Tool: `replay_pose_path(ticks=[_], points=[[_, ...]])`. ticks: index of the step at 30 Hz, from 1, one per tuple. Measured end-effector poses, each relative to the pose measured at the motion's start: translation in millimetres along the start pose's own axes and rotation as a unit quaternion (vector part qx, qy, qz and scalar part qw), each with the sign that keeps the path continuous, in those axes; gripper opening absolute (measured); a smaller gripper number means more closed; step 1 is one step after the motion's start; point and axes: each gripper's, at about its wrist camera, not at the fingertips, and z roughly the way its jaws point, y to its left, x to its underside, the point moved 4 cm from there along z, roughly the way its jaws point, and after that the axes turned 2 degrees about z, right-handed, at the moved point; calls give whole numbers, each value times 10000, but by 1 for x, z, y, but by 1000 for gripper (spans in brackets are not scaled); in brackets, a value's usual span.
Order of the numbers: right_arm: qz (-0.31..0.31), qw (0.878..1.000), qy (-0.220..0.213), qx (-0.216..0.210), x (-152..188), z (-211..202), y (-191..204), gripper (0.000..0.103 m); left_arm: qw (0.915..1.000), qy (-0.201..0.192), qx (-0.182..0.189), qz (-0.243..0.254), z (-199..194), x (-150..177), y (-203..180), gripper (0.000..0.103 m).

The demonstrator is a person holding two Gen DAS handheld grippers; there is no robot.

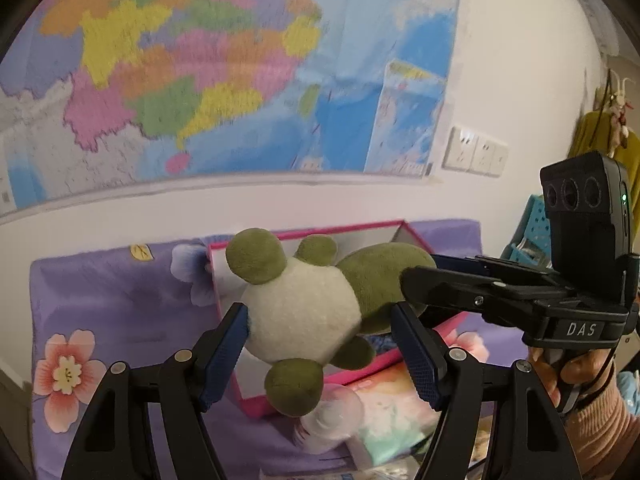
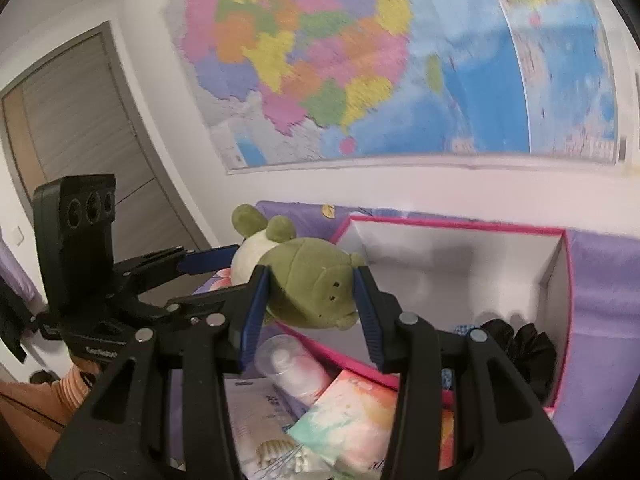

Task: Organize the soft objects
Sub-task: 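Carry the frog plush over the pink box and release it inside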

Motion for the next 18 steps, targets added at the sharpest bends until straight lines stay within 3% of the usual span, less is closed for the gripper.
replay_pose_path(ticks=[11, 18], points=[[540, 9976, 439, 50, 11, 43, -47, 47, 9983, 552, -72, -151, 46, 12, 17, 73], [940, 9921, 726, 405, 23, 54, -74, 47, 9987, 412, -167, -243, 34, 16, 19, 73]])
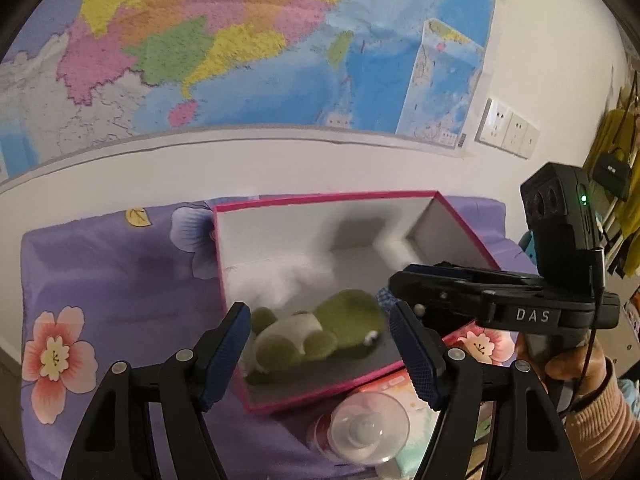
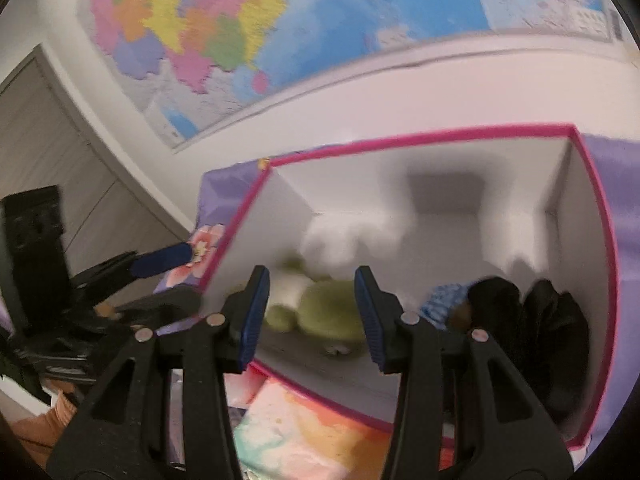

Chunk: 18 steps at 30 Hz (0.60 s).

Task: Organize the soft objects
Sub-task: 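Carry the frog plush over the pink box and release it inside, then grasp the white plastic packet with the right gripper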

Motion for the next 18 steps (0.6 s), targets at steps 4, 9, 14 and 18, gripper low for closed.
replay_pose_path(ticks=[4, 9, 14, 18], points=[[-195, 9995, -226, 117, 2, -26, 7, 47, 9995, -252, 48, -173, -24, 7, 8, 73], [-433, 9986, -304, -81, 20, -66, 31, 47, 9980, -477, 234, -335, -54, 23, 20, 73], [-761, 9968, -35, -220, 64, -92, 52, 49, 9976, -427, 317, -445, -69, 52, 30, 74], [-1000, 9942, 293, -262, 101, -93, 63, 49, 9977, -244, 331, -534, -69, 75, 35, 74]])
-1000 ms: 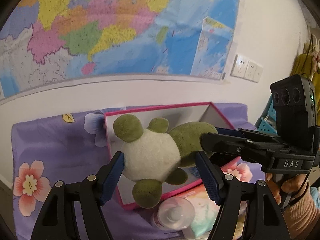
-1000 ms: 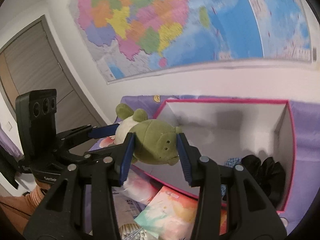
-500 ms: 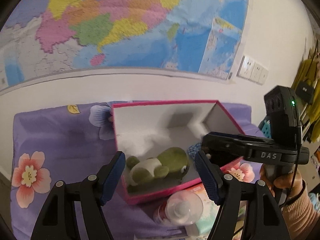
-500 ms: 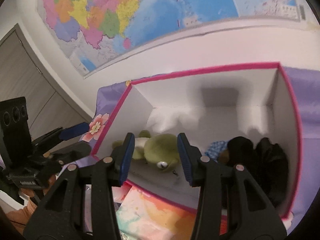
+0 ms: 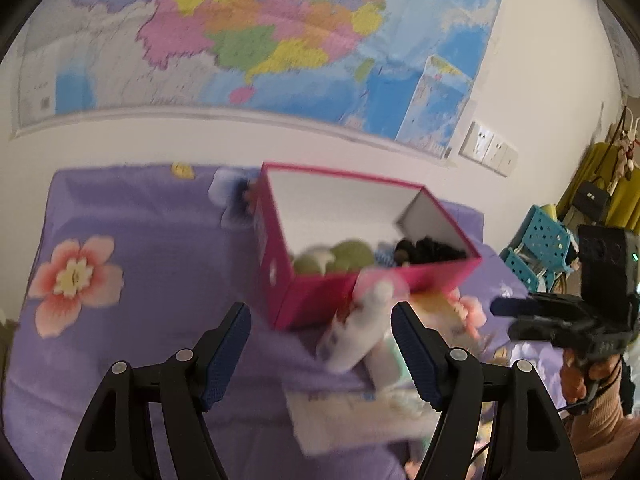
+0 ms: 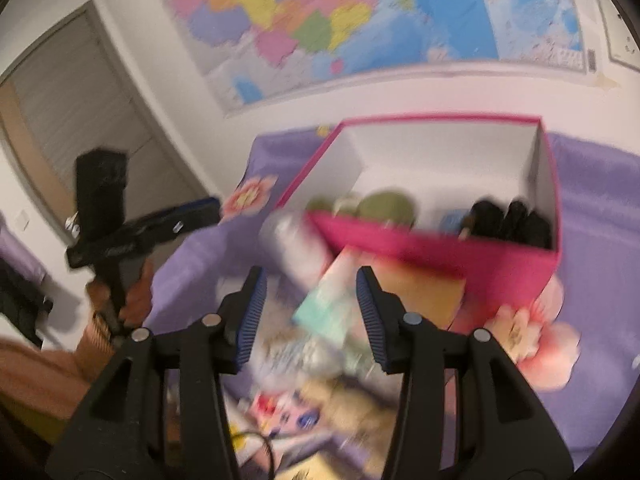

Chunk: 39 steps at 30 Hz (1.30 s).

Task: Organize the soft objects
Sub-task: 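Grasp the white plastic packet with the right gripper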

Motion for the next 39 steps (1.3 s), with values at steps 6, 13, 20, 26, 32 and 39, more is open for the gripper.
replay_pose_path(ticks=[6, 13, 20, 26, 32, 39], points=[[-720, 9955, 545, 289, 43, 19, 32, 51, 9995, 128, 181, -238, -5, 26, 12, 74], [-1557, 9795, 921, 887, 74, 50, 49, 57, 9995, 151, 201, -176, -15, 48, 11, 74], [-1842, 9730, 835, 1113, 79, 62, 48, 37, 9993, 265, 214, -174, -12, 57, 15, 74], [-1640, 9788, 577, 1082, 63, 56, 41, 19, 9979, 414, 434, -249, 0, 63, 19, 74], [-1110, 9888, 414, 906, 50, 50, 28, 18, 9967, 586, 563, -3, 20, 60, 11, 74], [-678, 9940, 374, 770, 51, 50, 19, 22, 9936, 767, 737, 373, 46, 60, -4, 70]])
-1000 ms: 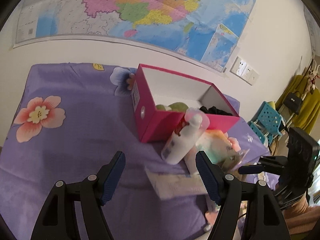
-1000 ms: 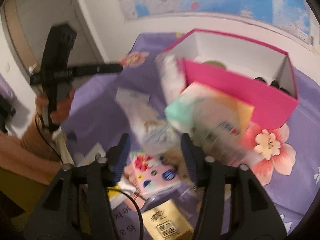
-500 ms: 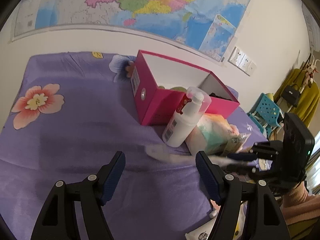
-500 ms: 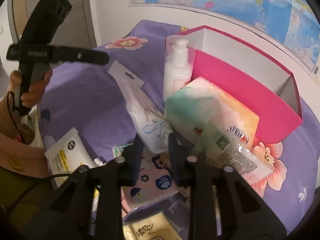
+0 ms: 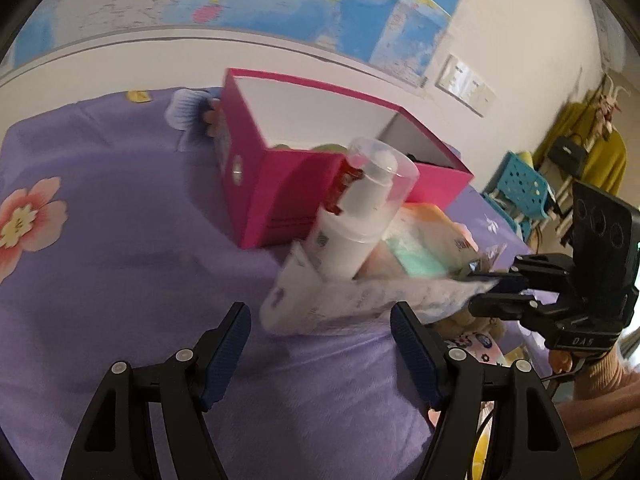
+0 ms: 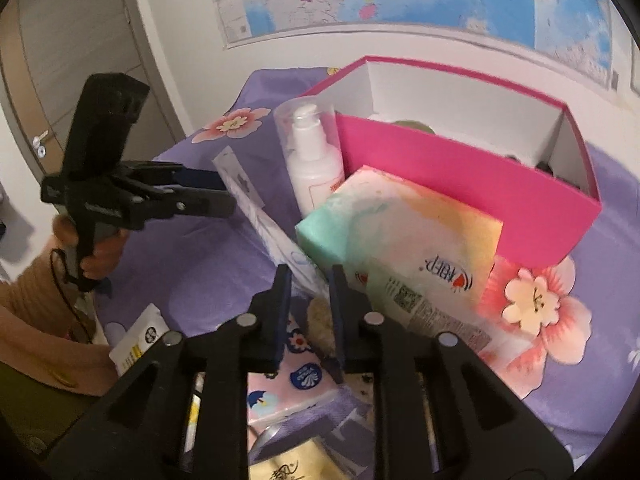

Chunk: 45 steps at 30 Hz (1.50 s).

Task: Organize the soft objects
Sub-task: 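Grasp the white plastic packet with the right gripper, then lift the packet over the pink box and drop it inside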

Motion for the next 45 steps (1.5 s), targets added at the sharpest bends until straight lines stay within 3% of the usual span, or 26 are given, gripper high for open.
replay_pose_path(ticks=[2, 8, 9, 18, 27, 31, 37, 45], points=[[76, 10000, -8, 12, 3, 0, -3, 23, 9999, 62, 18, 127, 4, 1, -4, 60], [212, 9997, -78, 7, 4, 1, -5, 20, 9998, 17, -4, 172, 0, 2, -9, 52], [220, 9997, -100, -76, 4, 0, -3, 9, 9999, 4, 51, 126, -2, 2, -9, 51], [-10, 9979, -587, -275, -18, -40, 16, 9, 9982, -564, 41, 184, -52, -10, -35, 50], [-45, 9905, -1321, -377, -62, -93, 12, 9, 9895, -1234, -159, 736, -97, -71, -68, 50], [60, 9867, -1588, -348, -91, -101, -9, 9, 9872, -1292, -327, 874, -88, -101, -70, 50], [370, 9839, -1737, -198, -125, -89, -47, 9, 9909, -1108, -368, 671, -55, -139, -54, 50], [965, 9846, -1441, -203, -150, -43, -101, 9, 9960, -590, -563, 351, 0, -160, -25, 50]])
